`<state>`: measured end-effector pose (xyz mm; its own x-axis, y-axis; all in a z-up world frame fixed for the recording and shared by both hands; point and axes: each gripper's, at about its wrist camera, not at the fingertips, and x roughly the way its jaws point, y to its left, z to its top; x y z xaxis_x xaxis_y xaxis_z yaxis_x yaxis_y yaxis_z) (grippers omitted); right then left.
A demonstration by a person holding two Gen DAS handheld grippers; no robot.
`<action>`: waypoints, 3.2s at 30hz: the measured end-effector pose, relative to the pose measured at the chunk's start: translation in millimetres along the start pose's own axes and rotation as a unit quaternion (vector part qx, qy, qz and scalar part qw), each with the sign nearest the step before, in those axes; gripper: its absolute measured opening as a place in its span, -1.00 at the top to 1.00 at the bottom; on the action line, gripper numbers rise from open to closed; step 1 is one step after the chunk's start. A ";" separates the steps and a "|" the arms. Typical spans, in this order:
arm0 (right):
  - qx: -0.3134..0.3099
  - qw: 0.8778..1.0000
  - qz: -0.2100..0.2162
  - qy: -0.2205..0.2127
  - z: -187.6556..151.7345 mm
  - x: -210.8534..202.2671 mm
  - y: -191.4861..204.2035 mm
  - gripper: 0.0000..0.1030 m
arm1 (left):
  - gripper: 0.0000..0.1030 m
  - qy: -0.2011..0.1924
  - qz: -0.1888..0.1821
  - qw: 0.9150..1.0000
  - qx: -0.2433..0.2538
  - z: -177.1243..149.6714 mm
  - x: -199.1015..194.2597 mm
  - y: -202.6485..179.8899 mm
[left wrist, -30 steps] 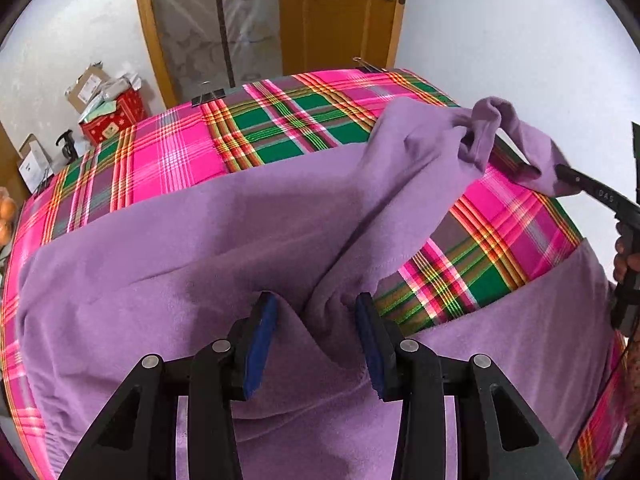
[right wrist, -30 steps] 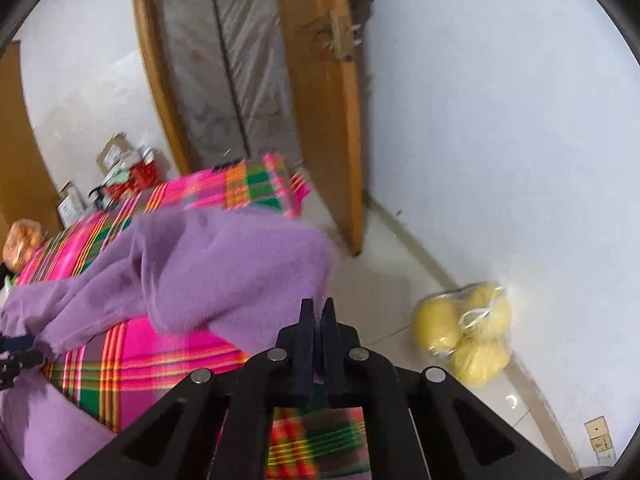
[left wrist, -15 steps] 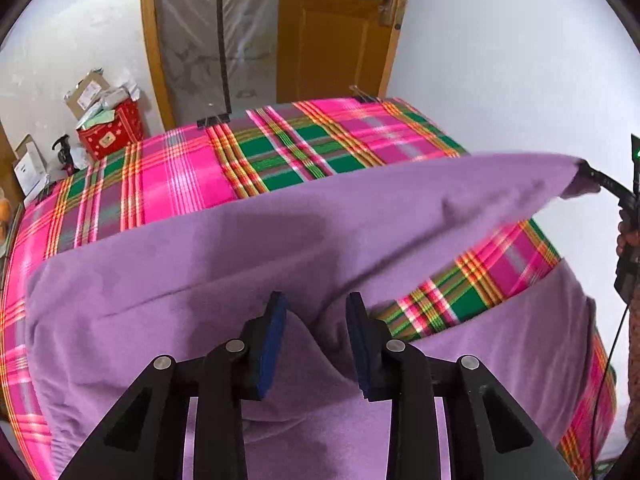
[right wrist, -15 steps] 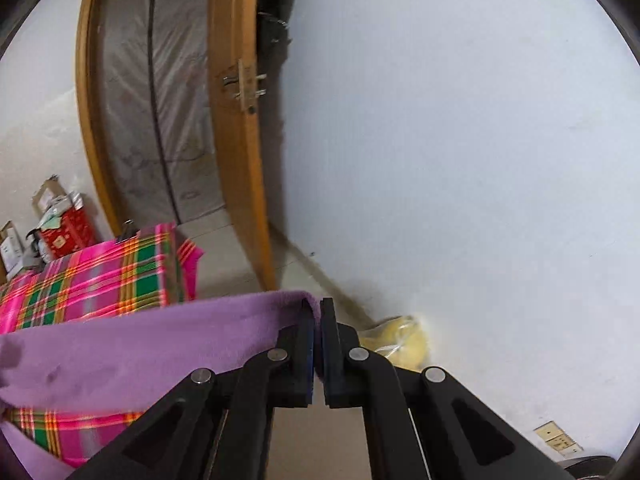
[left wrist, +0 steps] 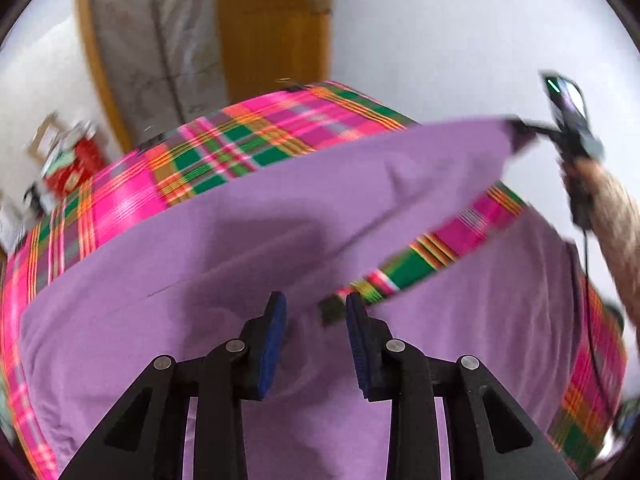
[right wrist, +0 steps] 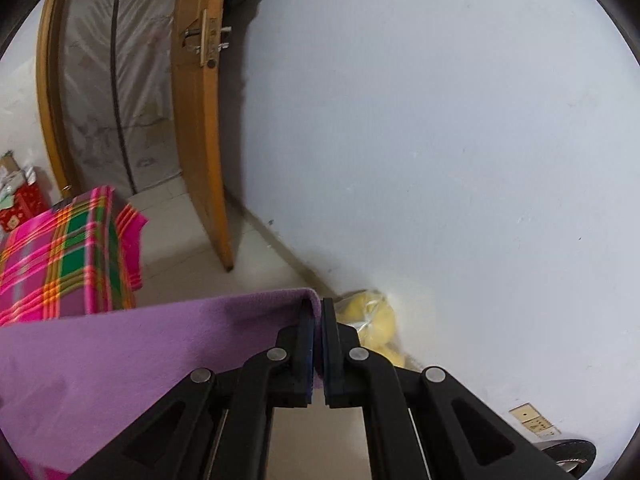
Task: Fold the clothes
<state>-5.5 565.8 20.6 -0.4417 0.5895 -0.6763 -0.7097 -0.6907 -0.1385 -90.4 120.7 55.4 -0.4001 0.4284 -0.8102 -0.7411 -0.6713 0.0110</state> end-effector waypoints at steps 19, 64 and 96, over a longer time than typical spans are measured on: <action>-0.080 0.976 0.198 -0.035 -32.8 -70.3 37.4 0.55 | 0.38 0.009 -0.054 0.994 -0.098 25.7 44.9 39.8; -0.343 0.906 0.247 -0.011 -102.4 -140.2 155.7 0.49 | 0.45 -0.029 0.026 0.955 -0.295 -114.1 -65.0 174.2; -0.092 0.983 0.152 0.049 -206.1 -205.1 5.7 0.13 | 0.43 -0.085 0.036 0.905 -0.414 -268.0 -159.7 164.7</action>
<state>194.1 354.7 9.4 -0.5564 0.3067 -0.7722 -0.4372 -0.8984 -0.0418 -4.0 -220.4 29.5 -0.5611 0.4053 -0.7217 -0.0793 -0.8942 -0.4405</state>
